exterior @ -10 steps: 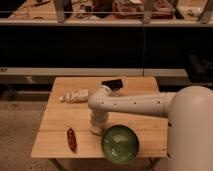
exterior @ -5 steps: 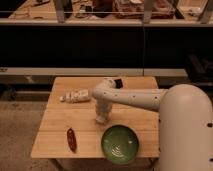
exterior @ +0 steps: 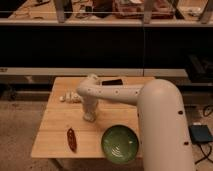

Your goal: Wipe the white sponge on the table

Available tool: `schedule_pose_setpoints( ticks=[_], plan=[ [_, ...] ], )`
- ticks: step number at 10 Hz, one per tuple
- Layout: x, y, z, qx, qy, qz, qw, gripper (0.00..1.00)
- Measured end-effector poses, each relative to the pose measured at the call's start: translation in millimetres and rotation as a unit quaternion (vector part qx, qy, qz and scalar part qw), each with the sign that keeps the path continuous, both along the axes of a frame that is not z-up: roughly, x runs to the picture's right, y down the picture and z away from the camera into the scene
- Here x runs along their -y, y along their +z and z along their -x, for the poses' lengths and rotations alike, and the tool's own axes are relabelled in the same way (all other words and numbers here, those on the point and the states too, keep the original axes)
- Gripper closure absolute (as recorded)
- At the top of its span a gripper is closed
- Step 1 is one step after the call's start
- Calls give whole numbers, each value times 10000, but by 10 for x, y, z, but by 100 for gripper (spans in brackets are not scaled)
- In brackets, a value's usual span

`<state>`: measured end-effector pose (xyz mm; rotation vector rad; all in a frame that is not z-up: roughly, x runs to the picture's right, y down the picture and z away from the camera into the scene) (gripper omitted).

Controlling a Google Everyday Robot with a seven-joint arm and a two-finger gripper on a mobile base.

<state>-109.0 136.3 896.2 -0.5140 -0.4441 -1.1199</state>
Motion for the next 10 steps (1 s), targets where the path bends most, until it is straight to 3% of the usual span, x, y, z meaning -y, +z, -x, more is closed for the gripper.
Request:
schedule_pose_setpoints(
  ticks=[3,5,8,10],
  plan=[
    [-233,-264,335,504,-193,82,9985,62],
    [-419,-408,300,673,-264,158,9973,62],
    [-641,-511,-60,614,-244,239,9975,62],
    [-689,-512,-382,385,-147,264,9988,62]
  ],
)
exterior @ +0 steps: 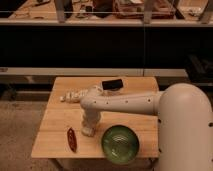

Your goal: Wipe the white sponge on the table

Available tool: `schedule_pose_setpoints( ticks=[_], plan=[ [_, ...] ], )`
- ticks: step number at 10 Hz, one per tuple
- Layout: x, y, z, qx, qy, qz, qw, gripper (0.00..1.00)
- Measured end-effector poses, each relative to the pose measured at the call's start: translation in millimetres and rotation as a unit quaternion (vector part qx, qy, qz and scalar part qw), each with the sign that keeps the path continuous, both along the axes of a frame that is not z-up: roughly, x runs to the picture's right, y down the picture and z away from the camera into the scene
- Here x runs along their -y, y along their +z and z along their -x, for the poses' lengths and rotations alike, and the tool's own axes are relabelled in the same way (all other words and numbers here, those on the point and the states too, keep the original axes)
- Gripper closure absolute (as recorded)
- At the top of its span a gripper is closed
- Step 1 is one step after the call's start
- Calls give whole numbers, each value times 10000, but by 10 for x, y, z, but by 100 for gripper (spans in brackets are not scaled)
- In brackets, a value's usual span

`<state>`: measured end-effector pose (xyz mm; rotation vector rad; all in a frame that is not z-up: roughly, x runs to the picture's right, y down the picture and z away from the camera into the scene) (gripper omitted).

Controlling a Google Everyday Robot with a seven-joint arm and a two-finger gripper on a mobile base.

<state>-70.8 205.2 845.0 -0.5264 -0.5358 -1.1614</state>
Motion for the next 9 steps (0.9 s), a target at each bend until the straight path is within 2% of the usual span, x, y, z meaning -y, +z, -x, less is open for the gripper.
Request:
schedule_pose_setpoints(
  ticks=[3,4,7,9],
  plan=[
    [188,165,-471,-456,213,-100,9987,62],
    [259,231,-530,-553,253,-121,9981,62],
    [540,517,-451,-783,296,-196,9963,62],
    [660,627,-235,-768,291,-222,9964,62]
  ],
)
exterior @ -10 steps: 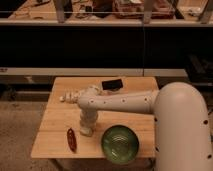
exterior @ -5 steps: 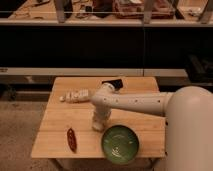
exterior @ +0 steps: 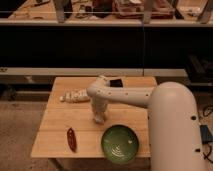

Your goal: Wipe the white sponge on the table

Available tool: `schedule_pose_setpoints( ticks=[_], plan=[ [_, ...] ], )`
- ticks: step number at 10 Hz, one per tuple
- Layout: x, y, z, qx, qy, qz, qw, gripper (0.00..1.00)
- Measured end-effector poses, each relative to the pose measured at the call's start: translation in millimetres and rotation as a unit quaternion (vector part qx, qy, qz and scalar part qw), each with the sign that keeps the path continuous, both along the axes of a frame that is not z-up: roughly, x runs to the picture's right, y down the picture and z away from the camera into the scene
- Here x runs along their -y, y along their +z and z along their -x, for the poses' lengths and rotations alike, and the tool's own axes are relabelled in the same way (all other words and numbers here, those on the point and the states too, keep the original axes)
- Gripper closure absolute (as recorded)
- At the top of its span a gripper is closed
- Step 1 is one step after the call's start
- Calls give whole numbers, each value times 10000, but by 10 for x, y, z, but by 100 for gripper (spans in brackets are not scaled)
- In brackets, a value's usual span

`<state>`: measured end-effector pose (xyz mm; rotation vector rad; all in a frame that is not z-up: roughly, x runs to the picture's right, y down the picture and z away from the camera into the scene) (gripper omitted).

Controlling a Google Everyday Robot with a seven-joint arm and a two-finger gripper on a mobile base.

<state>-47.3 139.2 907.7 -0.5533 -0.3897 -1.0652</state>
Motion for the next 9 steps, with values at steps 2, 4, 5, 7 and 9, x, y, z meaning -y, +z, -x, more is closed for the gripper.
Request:
schedule_pose_setpoints(
  ticks=[2,4,5,7,9],
  plan=[
    [56,28,234,97,-34,-18,9999,62],
    [22,-63,566,367,-162,-9,9992,62],
    [-18,-120,675,488,-228,-8,9985,62],
    [-261,-331,807,795,-427,65,9959,62],
    [-442,-468,771,950,-475,112,9943,62]
  ],
)
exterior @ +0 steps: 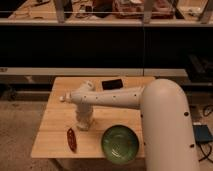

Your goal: Wipe the white sponge on the table

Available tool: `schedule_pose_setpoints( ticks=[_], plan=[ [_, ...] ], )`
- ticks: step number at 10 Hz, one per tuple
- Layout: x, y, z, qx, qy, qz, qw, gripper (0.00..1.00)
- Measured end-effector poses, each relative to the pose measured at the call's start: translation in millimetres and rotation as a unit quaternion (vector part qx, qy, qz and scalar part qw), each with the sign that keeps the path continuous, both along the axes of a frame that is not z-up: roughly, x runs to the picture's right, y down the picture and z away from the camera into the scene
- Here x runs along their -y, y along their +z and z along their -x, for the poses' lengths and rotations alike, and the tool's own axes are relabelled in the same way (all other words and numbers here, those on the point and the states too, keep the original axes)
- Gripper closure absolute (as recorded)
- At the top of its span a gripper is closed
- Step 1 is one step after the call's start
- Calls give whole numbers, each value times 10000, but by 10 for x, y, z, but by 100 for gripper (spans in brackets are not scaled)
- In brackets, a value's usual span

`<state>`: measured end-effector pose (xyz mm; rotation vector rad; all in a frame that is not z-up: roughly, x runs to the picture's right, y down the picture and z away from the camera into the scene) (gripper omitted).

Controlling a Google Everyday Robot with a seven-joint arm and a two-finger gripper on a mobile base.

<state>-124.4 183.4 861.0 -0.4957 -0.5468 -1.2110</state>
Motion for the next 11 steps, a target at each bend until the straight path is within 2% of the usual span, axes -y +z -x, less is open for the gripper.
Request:
schedule_pose_setpoints(
  ticks=[2,4,5,8,11],
  plan=[
    [-190,-128,-263,-19,14,71,10000,62],
    [-222,-156,-593,-198,166,85,9996,62],
    [-163,-118,-818,-363,275,32,9990,62],
    [92,67,-1261,-798,529,-102,9954,62],
    [368,255,-1363,-1053,638,-201,9922,62]
  ],
)
